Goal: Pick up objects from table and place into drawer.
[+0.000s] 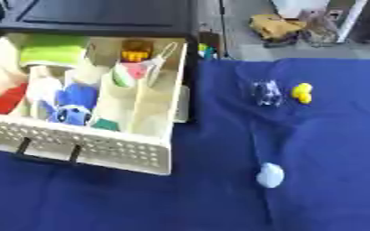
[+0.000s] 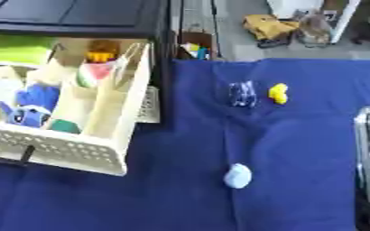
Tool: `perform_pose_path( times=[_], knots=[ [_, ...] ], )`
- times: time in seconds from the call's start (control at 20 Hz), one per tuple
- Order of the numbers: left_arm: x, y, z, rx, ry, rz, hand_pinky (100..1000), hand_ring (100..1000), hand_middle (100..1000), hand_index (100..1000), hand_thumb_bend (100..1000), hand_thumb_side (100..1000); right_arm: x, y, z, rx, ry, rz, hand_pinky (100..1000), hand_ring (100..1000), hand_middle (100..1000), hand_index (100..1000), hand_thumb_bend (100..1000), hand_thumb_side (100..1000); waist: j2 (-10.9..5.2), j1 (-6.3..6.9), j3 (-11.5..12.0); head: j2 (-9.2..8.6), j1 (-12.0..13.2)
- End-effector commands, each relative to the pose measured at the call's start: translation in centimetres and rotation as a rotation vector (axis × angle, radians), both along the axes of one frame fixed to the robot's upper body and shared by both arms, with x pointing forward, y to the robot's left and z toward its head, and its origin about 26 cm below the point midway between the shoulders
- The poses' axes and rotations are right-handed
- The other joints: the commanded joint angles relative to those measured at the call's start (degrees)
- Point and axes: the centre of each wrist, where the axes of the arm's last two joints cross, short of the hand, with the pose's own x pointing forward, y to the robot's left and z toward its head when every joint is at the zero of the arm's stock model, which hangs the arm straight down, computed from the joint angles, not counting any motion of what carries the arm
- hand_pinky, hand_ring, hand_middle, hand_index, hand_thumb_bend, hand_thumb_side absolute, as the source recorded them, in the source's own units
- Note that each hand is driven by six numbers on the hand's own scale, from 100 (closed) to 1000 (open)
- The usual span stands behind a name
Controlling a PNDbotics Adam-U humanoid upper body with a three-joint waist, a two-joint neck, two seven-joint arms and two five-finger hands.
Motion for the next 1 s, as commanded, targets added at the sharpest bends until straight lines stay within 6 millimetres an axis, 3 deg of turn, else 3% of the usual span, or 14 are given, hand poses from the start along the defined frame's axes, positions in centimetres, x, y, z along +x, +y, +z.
perform_pose_path(
  times=[0.05,0.6,1.0],
  knots=[
    [-0.4,0.1,0.8,0.005,-0.038,-0.003,383,467,576,746,333,1000,-0.7,-0.3,1.9,-0.039,0.028,-0.022,769,807,622,813,100,1000,-1.44,0.01,0.1,0.23,-0.5],
    [-0.4,0.1,0.6,0.014,-0.028,-0.009,382,467,576,746,333,1000,-2.1,-0.3,7.2,-0.173,0.25,-0.149,796,846,651,861,100,1000,-2.32,-0.06,0.4,0.59,-0.6],
    [-0.4,0.0,0.4,0.024,-0.013,-0.012,383,467,576,746,332,1000,-2.1,-0.2,10.5,-0.417,0.657,-0.31,812,859,651,890,238,1000,-3.06,-0.36,0.6,1.34,-1.0]
  ],
)
